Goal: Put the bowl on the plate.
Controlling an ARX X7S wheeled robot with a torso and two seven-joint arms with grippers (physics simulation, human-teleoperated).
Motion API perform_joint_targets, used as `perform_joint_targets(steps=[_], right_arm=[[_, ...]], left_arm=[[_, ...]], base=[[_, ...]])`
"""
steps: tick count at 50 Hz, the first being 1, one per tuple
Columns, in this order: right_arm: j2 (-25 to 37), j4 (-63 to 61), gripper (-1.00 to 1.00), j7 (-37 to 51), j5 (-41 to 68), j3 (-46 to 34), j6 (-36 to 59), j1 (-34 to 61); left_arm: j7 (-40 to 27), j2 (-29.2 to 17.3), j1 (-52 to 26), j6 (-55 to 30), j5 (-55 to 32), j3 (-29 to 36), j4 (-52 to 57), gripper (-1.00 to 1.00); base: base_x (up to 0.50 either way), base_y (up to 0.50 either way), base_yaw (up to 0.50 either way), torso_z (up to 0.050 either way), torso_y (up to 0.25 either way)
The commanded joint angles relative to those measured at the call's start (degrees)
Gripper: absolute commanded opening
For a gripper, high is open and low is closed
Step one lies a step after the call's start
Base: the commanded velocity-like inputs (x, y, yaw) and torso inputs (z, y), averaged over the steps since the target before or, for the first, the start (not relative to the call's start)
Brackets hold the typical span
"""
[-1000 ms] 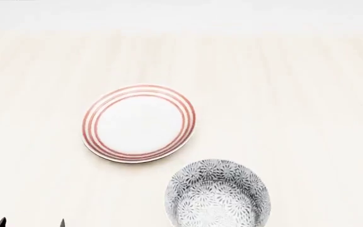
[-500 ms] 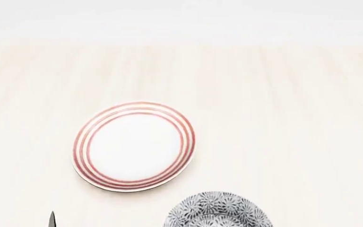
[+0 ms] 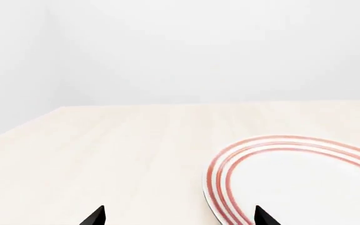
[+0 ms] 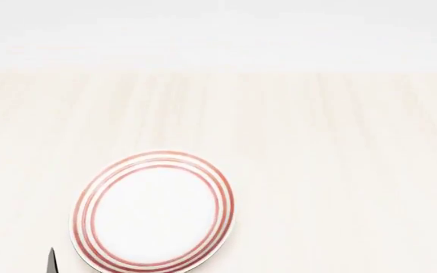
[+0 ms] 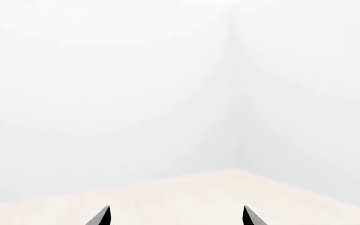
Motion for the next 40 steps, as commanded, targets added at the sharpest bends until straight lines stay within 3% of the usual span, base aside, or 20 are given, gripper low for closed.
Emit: perform_joint_targets(steps=[1, 5, 11, 14, 22, 40], right_arm=[[-0.65, -0.39, 1.00, -1.23, 0.18, 0.85, 0.58, -0.12], [1.37, -1.64, 1.00, -4.40, 4.92, -1.19, 3.12, -0.56], [7.98, -22.86, 1.00, -4.92, 10.23, -1.73, 27.87, -6.15], [10.13, -29.50, 1.00, -4.80, 13.81, -0.56, 35.61, -8.12], [13.51, -32.43, 1.00, -7.12, 25.51, 4.26, 37.59, -10.22], [16.01, -33.17, 1.00, -7.60, 34.27, 5.21, 42.92, -11.56]], left_arm=[[1.11, 0.68, 0.51, -0.11, 0.33, -0.86, 0.43, 1.00], [1.11, 0.26, 1.08, -0.40, -0.44, -1.27, 1.16, 1.00], [0.87, 0.29, 1.60, -1.27, -1.23, -1.24, 1.56, 1.00], [0.76, 0.38, 2.02, -1.32, -1.31, -0.90, 1.92, 1.00], [-0.04, 1.05, 1.51, -1.34, -1.77, -0.47, 1.83, 1.00], [-0.86, 1.21, -0.20, 1.37, -0.70, 1.40, -3.61, 1.00]], base=[[0.00, 0.00, 0.00, 0.000, 0.000], [0.00, 0.00, 0.00, 0.000, 0.000], [0.00, 0.00, 0.00, 0.000, 0.000], [0.00, 0.00, 0.00, 0.000, 0.000], [0.00, 0.00, 0.00, 0.000, 0.000], [0.00, 0.00, 0.00, 0.000, 0.000]])
